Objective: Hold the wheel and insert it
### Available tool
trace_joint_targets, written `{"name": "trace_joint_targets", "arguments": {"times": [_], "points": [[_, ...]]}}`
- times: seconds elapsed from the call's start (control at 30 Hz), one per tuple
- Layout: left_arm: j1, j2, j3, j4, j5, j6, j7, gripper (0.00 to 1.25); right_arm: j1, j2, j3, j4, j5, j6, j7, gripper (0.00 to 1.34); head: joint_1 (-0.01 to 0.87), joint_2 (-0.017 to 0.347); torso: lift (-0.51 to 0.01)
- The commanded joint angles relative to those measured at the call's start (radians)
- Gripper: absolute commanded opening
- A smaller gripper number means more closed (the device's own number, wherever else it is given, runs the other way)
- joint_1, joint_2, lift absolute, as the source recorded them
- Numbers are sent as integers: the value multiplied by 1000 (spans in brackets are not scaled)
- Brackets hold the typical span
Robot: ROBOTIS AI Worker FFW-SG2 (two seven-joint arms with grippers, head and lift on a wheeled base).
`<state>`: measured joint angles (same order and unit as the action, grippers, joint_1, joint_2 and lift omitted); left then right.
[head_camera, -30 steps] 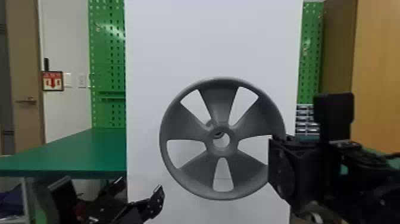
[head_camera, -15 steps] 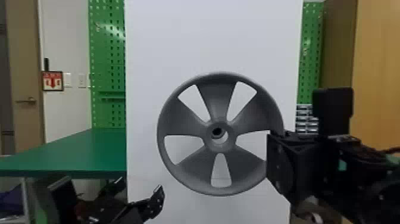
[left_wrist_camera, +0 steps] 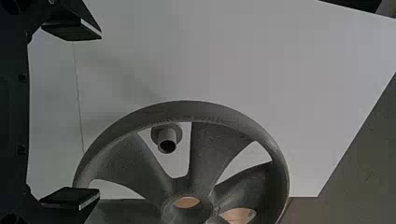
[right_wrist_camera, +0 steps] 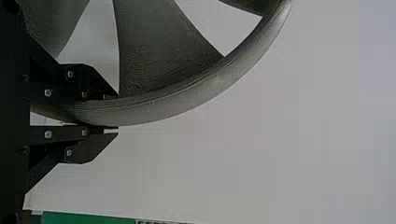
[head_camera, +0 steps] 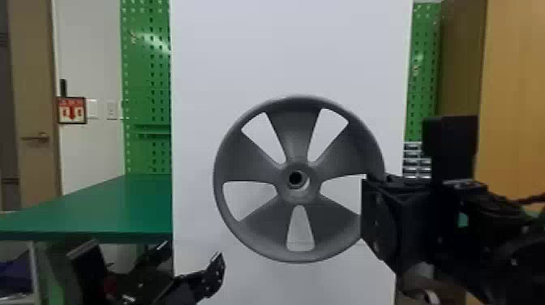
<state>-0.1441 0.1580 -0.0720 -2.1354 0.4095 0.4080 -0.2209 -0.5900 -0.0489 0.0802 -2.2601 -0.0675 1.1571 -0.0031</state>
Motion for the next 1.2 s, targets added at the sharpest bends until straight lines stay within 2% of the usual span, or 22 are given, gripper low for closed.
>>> {"name": "trace_joint_targets", "arguments": {"times": [0.0, 0.57, 0.77, 1.17], "points": [[0, 0, 0, 0, 0, 0, 0, 1147, -2, 0, 3, 7, 0, 0, 0, 209, 97, 15, -442], [0, 0, -2, 3, 0, 0, 0, 1147, -16, 1, 13, 30, 3, -7, 0, 209, 97, 15, -442], [0, 0, -2, 2, 0, 0, 0, 1147, -28, -9, 16, 45, 3, -19, 0, 209, 97, 15, -442], [0, 0, 0, 3, 0, 0, 0, 1147, -39, -9, 15, 76, 6, -50, 0, 209, 97, 15, -442]]}}
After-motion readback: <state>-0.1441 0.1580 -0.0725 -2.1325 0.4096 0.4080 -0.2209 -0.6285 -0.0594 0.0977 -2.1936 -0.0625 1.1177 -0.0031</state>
